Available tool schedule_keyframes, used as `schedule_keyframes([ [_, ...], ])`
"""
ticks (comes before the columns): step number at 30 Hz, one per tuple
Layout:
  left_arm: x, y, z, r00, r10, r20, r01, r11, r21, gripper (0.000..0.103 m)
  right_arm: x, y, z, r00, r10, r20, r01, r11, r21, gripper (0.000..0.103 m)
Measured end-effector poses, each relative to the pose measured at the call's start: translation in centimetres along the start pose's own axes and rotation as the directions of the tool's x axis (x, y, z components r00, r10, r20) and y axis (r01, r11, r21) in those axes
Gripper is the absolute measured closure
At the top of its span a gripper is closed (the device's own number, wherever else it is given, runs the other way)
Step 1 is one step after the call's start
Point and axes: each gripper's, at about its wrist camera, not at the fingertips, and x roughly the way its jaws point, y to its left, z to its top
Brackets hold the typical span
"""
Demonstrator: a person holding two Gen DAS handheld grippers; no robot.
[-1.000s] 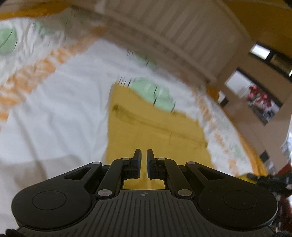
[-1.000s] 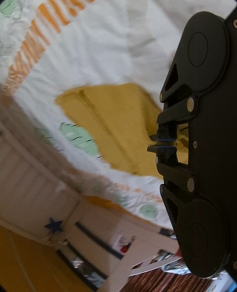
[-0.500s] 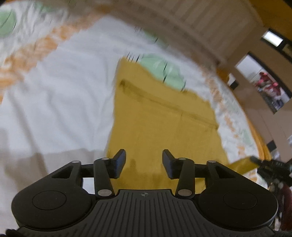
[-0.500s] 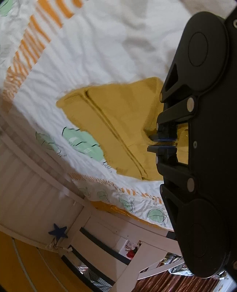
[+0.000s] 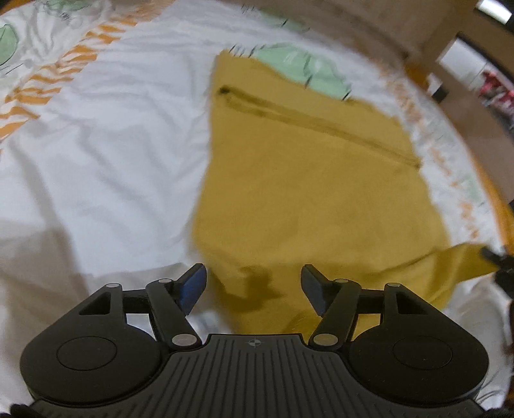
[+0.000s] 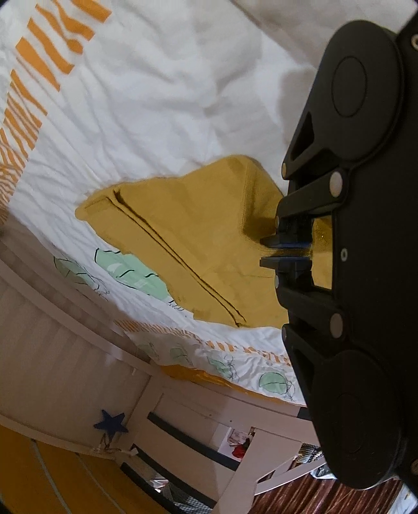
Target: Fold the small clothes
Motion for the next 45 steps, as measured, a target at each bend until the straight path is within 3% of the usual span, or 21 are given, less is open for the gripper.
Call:
schedule_keyframes([
  [4,-1.3,2.5,-0.9,0.996,0.081,-0.03,-0.081,0.997,0.006,0.04,-0.3,-0.3,-0.1,1.0,0.001,0.002,-0.001,1.0,0.007,0.089],
  [9,-4.0,4.5,-1.3,0.987,0.159,-0.002,-0.159,0.987,0.006,0.04,0.1,-0.4,-0.3,1.0,0.009,-0.002,-0.009,1.0,0.018,0.089],
  [12,-4.5,4.1,-1.3,0.994,0.107,0.013,-0.107,0.994,-0.016,0.04,0.5,-0.5,-0.4,1.0,0.009,-0.007,-0.009,1.0,0.021,0.089],
  [23,-0.1,2.3,-1.4,0.995,-0.018,-0.096,0.012,0.998,-0.07,0.04,0.2,-0.5,-0.6,1.0,0.003,-0.003,-0.003,1.0,0.016,0.088],
  [27,0.9,1.4,-1.9,0.994,-0.007,-0.106,0.004,1.0,-0.023,0.038,0.4,-0.8,-0.6,1.0,0.0,-0.005,0.0,1.0,0.024,0.088],
  [30,0.9,1.5,-2.2,0.994,-0.038,-0.101,0.035,0.999,-0.033,0.038,0.4,-0.8,-0.5,1.0,-0.002,-0.007,0.002,1.0,0.026,0.088],
  [32,0.6,1.8,-2.4,0.994,-0.066,-0.092,0.062,0.997,-0.052,0.05,0.5,-0.8,-0.5,1.0,-0.004,-0.008,0.004,1.0,0.028,0.088],
  [33,0.6,1.9,-2.6,0.993,-0.082,-0.088,0.076,0.995,-0.067,0.077,0.5,-0.8,-0.4,1.0,-0.004,-0.009,0.004,1.0,0.029,0.088],
  [34,0.7,2.2,-2.7,0.99,-0.111,-0.089,0.102,0.99,-0.093,0.098,0.5,-0.8,-0.4,1.0,-0.004,-0.008,0.004,0.999,0.032,0.088],
  [36,0.6,2.8,-3.0,0.98,-0.188,-0.063,0.176,0.971,-0.16,0.098,0.4,-0.7,-0.4,1.0,-0.005,-0.002,0.005,0.999,0.034,0.088],
  [40,-1.0,2.5,-2.2,0.969,-0.245,0.04,0.248,0.951,-0.184,0.098,-0.2,0.1,0.4,0.999,0.004,0.037,-0.005,1.0,0.014,0.089],
  [45,-3.5,1.9,1.8,0.933,-0.297,0.201,0.334,0.923,-0.188,0.098,-0.6,1.4,3.0,0.993,0.051,0.104,-0.052,0.999,0.004,0.09],
])
